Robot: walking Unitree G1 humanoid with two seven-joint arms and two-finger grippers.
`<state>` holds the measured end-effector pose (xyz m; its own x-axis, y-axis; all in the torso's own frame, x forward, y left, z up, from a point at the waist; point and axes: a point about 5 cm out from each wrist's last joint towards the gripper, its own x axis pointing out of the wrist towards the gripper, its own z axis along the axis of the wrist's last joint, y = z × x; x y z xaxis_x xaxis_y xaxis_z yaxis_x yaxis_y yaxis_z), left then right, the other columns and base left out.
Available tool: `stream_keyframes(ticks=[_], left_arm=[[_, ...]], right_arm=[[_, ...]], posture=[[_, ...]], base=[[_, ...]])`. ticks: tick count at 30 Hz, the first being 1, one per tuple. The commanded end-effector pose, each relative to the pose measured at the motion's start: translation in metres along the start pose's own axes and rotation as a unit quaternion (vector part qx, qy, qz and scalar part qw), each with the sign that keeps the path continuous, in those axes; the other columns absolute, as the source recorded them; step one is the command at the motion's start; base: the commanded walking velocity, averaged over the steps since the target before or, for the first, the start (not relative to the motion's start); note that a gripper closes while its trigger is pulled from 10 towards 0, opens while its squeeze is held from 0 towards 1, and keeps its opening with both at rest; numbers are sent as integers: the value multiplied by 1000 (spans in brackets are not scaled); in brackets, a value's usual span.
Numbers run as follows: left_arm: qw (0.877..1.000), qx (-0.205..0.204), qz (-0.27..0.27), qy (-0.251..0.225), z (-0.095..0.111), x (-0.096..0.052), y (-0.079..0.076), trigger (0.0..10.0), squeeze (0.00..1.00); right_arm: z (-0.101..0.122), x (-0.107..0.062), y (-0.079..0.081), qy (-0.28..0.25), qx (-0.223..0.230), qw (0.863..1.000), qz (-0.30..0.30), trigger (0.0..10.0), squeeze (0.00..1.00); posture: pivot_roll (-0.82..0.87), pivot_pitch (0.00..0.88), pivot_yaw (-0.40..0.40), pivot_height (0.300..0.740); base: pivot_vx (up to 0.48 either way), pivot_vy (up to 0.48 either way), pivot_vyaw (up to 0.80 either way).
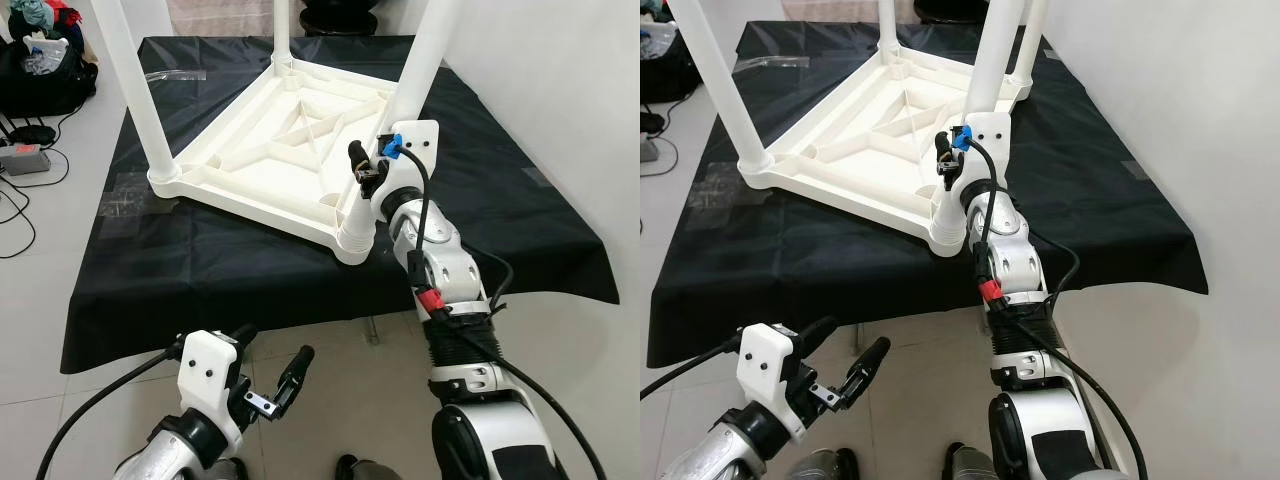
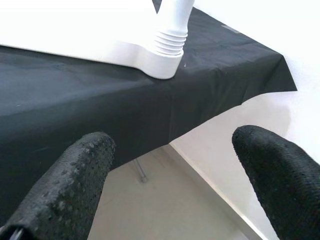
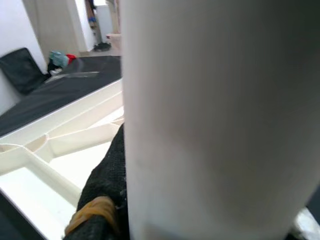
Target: Building children table
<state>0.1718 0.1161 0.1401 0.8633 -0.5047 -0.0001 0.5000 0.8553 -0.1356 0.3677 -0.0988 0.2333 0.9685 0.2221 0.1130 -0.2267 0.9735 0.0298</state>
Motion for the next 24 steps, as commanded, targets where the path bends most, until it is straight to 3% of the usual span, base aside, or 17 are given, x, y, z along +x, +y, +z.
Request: stream_keyframes(ticks=[1,2,3,4,5,7,10,13,14,17,19,20,21,22,24], left_arm=[[1000,-2,1,1,-3,1,0,10000,0],[1000,-2,0,1,-4,1,0,10000,0],[1000,-2,-1,1,-4,1,-1,10000,0],[1000,-2,-1,1,-4,1,-1,10000,0],[1000,-2,-4,0,-5,1,-2,10000,0],[1000,-2,-5,-1,-5,0,-4,10000,0],[1000,-2,-5,-3,-5,0,-5,10000,0],[1000,-2,-6,-4,-4,-3,-8,10000,0],[1000,-2,-6,-4,-4,-3,-8,10000,0],[1000,-2,-6,-4,-2,-7,-12,10000,0],[1000,-2,-6,-4,-2,-8,-13,10000,0],[1000,-2,-7,-4,-2,-8,-14,10000,0],[1000,-2,-7,-5,-1,-9,-14,10000,0],[1000,-2,-7,-5,-1,-9,-15,10000,0],[1000,-2,-7,-5,-1,-9,-15,10000,0]], right_arm=[[-14,-7,8,25,17,998,60,10000,714],[-11,-9,10,13,23,996,87,10000,714],[-5,-12,8,-5,30,993,118,10000,1000],[-5,-12,8,-5,30,993,118,10000,1000],[6,-15,-8,-31,20,985,169,10000,1000],[13,-17,-21,-40,11,978,205,10000,1000],[19,-18,-30,-44,6,972,229,10000,1000],[33,-29,-43,-53,9,946,319,10000,1000],[33,-29,-43,-53,9,946,319,10000,1000],[42,-45,-55,-43,26,909,414,10000,1000],[43,-48,-58,-41,27,902,428,10000,1000],[45,-51,-62,-36,25,891,452,10000,937],[46,-53,-64,-33,22,883,469,10000,937],[48,-53,-68,-28,18,876,482,10000,0],[48,-53,-68,-28,18,876,482,10000,0]], posture=[[-56,140,-73,740],[-56,140,-73,740],[-53,140,-71,740],[-53,140,-71,740],[-48,143,-73,740],[-44,145,-76,740],[-44,145,-76,740],[-16,160,-79,740],[-16,160,-79,740],[1,171,-82,740],[1,171,-82,740],[7,180,-83,740],[7,180,-83,740],[9,182,-84,740],[9,182,-84,740]], base=[[0,0,0],[0,0,0],[0,0,0],[0,0,0],[0,0,0],[0,0,0],[0,0,0],[0,0,0],[0,0,0],[0,0,0],[0,0,0],[0,0,0],[0,0,0],[0,0,0],[0,0,0]])
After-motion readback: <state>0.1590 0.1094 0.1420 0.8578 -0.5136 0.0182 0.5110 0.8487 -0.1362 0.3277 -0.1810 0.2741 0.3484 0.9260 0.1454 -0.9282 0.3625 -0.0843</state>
